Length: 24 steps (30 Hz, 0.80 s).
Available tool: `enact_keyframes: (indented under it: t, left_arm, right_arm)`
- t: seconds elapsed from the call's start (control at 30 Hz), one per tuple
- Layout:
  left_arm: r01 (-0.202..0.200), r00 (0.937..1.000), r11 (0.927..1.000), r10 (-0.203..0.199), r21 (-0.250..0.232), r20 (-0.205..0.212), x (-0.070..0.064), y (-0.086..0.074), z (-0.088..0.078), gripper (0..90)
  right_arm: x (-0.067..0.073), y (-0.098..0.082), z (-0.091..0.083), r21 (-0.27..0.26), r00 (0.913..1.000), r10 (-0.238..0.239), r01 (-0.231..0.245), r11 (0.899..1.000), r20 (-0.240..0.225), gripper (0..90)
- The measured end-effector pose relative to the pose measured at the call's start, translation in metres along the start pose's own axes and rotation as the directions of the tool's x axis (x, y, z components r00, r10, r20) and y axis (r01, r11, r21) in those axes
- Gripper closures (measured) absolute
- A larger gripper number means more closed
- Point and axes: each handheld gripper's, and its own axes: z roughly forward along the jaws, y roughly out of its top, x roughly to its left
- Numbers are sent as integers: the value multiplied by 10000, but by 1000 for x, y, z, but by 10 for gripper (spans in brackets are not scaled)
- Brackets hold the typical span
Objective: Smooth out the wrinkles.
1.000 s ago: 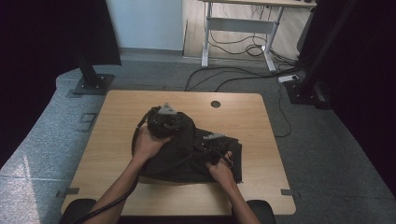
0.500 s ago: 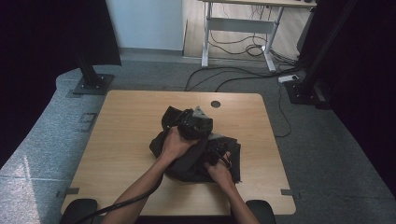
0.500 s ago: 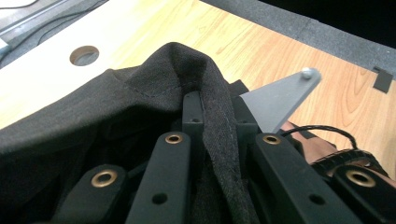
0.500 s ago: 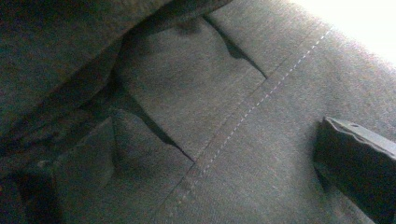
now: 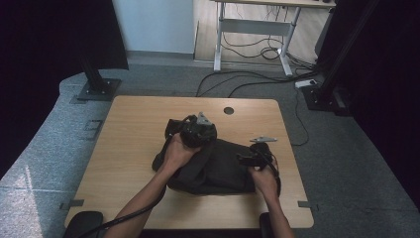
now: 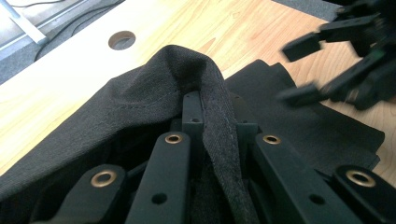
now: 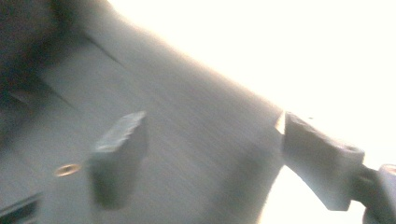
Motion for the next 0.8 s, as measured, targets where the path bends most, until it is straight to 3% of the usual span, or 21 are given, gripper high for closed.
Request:
enact_keyframes:
  t: [0.13,0.3,0.33,0.5,0.6,0.7,0.8]
  left_arm:
    - [45,10000,10000,-45,-1,-69,2,-1,-1,810]
    - [2,9998,10000,-1,46,-211,2,0,-2,810]
    - [-29,9994,10000,29,15,-352,2,0,-4,811]
    - [-76,9987,9999,68,-145,-506,1,9,-12,811]
    - [-388,9974,9992,380,-110,-614,-6,16,-13,812]
    - [-587,9960,9983,585,-7,-675,-15,20,-7,812]
    - [-751,9941,9967,772,306,-759,-22,18,6,811]
  right_arm:
    - [-26,-23,-4,478,9992,323,-335,9983,249,379]
    - [-26,-38,8,1045,9997,108,-85,9945,-218,565]
    - [-25,-39,10,920,9992,189,-157,9956,-348,609]
    - [-9,-33,18,849,9996,-67,89,9964,-259,707]
    - [3,-27,28,721,9978,-55,103,9973,-656,716]
    - [30,-14,44,714,9937,-525,597,9957,-995,716]
    - [54,-3,59,560,9841,-816,914,9942,-1576,679]
